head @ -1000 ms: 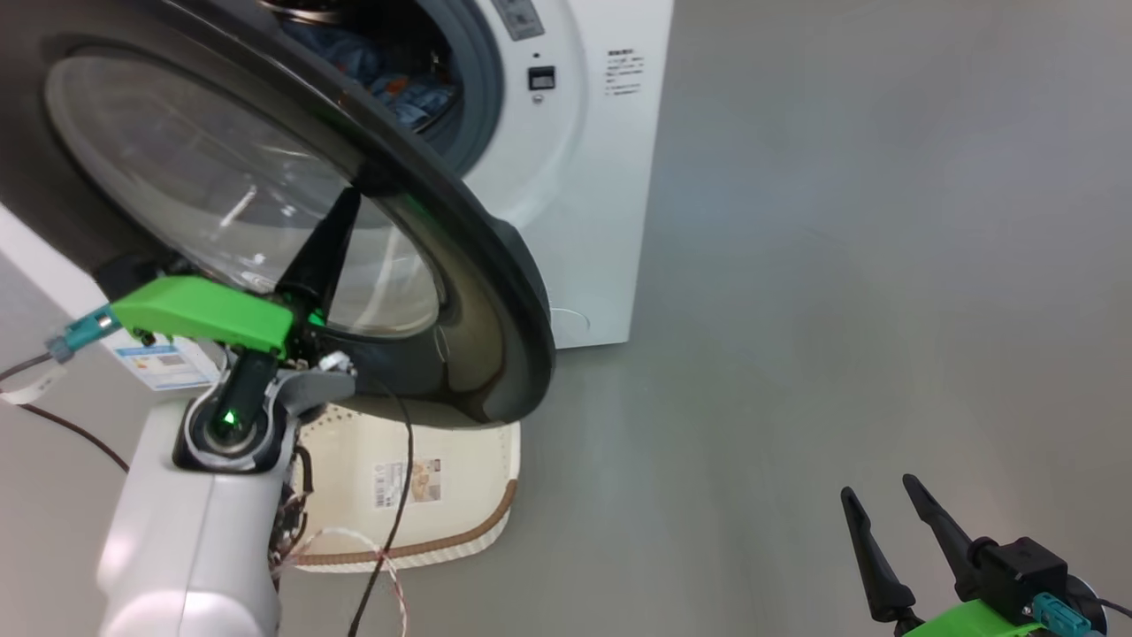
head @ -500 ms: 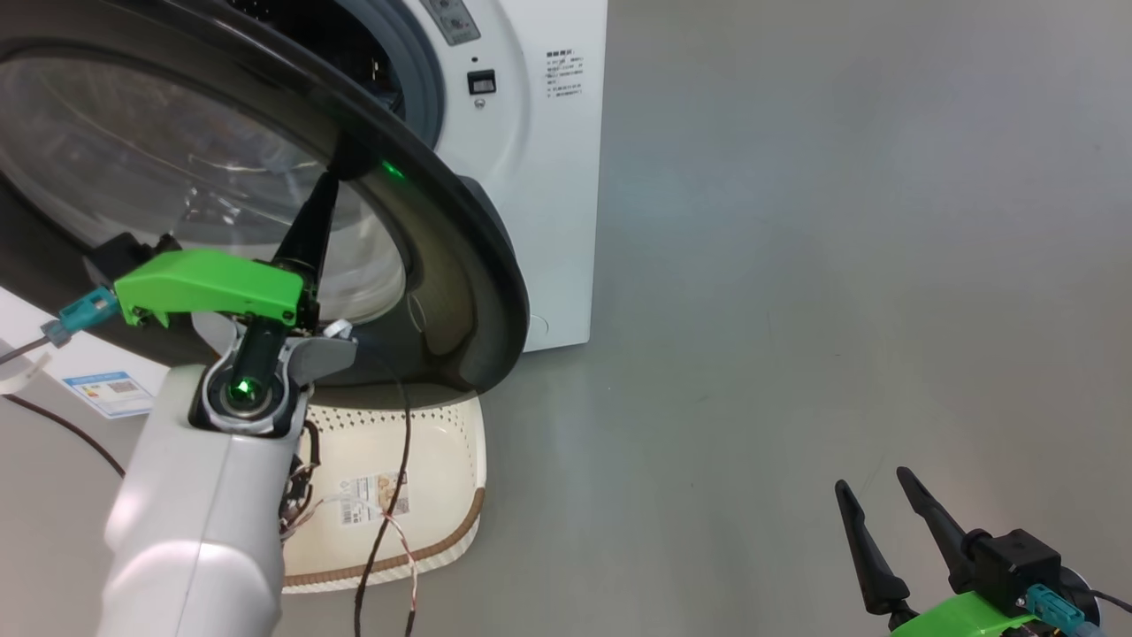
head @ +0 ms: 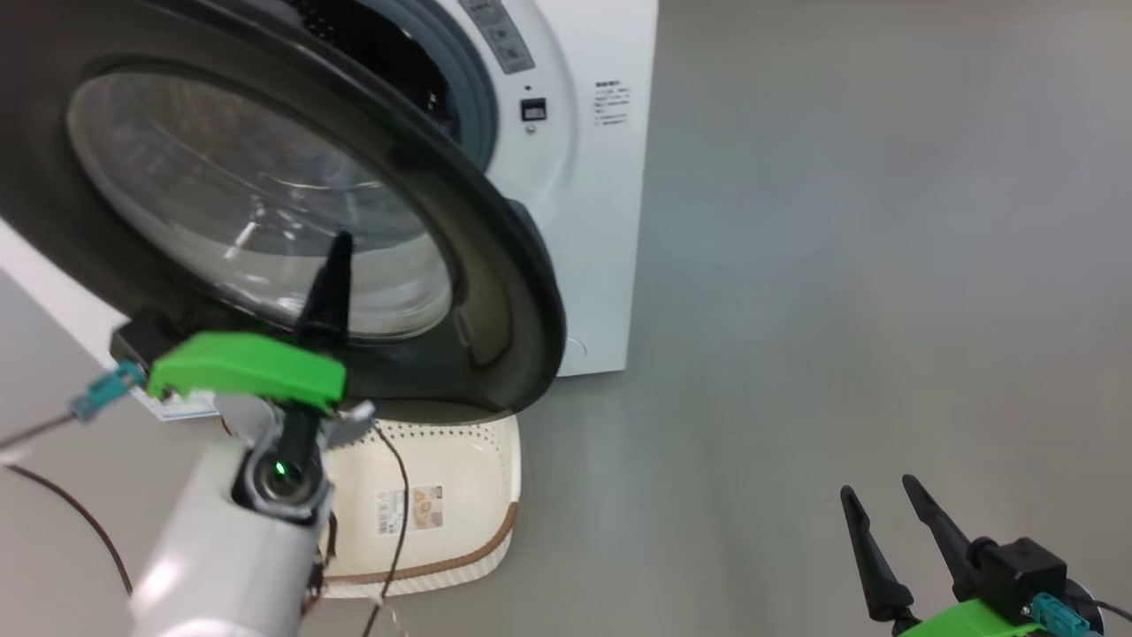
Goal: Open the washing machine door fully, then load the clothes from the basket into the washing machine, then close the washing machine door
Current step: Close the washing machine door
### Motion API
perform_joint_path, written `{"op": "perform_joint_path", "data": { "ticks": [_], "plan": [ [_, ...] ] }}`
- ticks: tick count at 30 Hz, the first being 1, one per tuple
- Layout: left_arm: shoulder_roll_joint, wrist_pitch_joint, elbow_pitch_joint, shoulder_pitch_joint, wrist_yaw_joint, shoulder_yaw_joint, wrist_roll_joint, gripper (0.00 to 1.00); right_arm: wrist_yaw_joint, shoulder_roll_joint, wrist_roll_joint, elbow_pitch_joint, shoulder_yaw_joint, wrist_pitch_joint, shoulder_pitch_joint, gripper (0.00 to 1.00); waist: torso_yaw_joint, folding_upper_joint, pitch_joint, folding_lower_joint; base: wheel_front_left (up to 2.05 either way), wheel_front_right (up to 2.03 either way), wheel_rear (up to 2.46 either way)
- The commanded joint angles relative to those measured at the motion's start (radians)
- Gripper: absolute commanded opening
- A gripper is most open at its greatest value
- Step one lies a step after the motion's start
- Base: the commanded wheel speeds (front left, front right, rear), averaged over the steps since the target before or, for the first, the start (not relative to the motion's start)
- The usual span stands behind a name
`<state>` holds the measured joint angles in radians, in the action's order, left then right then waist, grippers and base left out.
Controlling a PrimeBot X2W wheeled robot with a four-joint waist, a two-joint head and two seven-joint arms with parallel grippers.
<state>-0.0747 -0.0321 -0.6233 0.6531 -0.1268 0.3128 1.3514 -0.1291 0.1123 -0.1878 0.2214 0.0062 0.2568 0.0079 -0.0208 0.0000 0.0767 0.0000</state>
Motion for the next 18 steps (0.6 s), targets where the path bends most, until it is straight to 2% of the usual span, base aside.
{"op": "perform_joint_path", "data": {
  "ticks": [1, 6, 11, 14, 18],
  "plan": [
    [-0.037, -0.026, 0.031, -0.007, -0.004, -0.007, -0.019, 1.0, -0.002, 0.003, -0.006, -0.024, 0.016, 0.005, 0.01, 1.0, 0.026, 0.0, -0.02, 0.0, 0.0, 0.0, 0.0],
    [-0.075, -0.129, -0.021, -0.077, -0.003, 0.061, -0.128, 1.0, -0.002, 0.001, -0.003, -0.029, 0.004, 0.005, 0.019, 1.0, 0.06, 0.0, -0.039, 0.0, 0.0, 0.0, 0.0],
    [-0.103, -0.214, -0.081, -0.144, 0.036, 0.099, -0.263, 1.0, -0.002, 0.0, -0.002, -0.03, 0.003, 0.005, 0.031, 1.0, 0.087, 0.0, -0.062, 0.0, 0.0, 0.0, 0.0],
    [-0.124, -0.228, -0.075, -0.195, 0.087, 0.093, -0.361, 1.0, -0.002, -0.001, -0.001, -0.033, 0.004, 0.005, 0.032, 1.0, 0.097, 0.0, -0.066, 0.0, 0.0, 0.0, 0.0],
    [-0.121, -0.229, 0.015, -0.289, 0.124, 0.013, -0.483, 1.0, -0.002, -0.003, -0.001, -0.039, 0.0, 0.005, 0.032, 1.0, 0.118, 0.0, -0.066, 0.0, 0.0, 0.0, 0.0]
  ]
}}
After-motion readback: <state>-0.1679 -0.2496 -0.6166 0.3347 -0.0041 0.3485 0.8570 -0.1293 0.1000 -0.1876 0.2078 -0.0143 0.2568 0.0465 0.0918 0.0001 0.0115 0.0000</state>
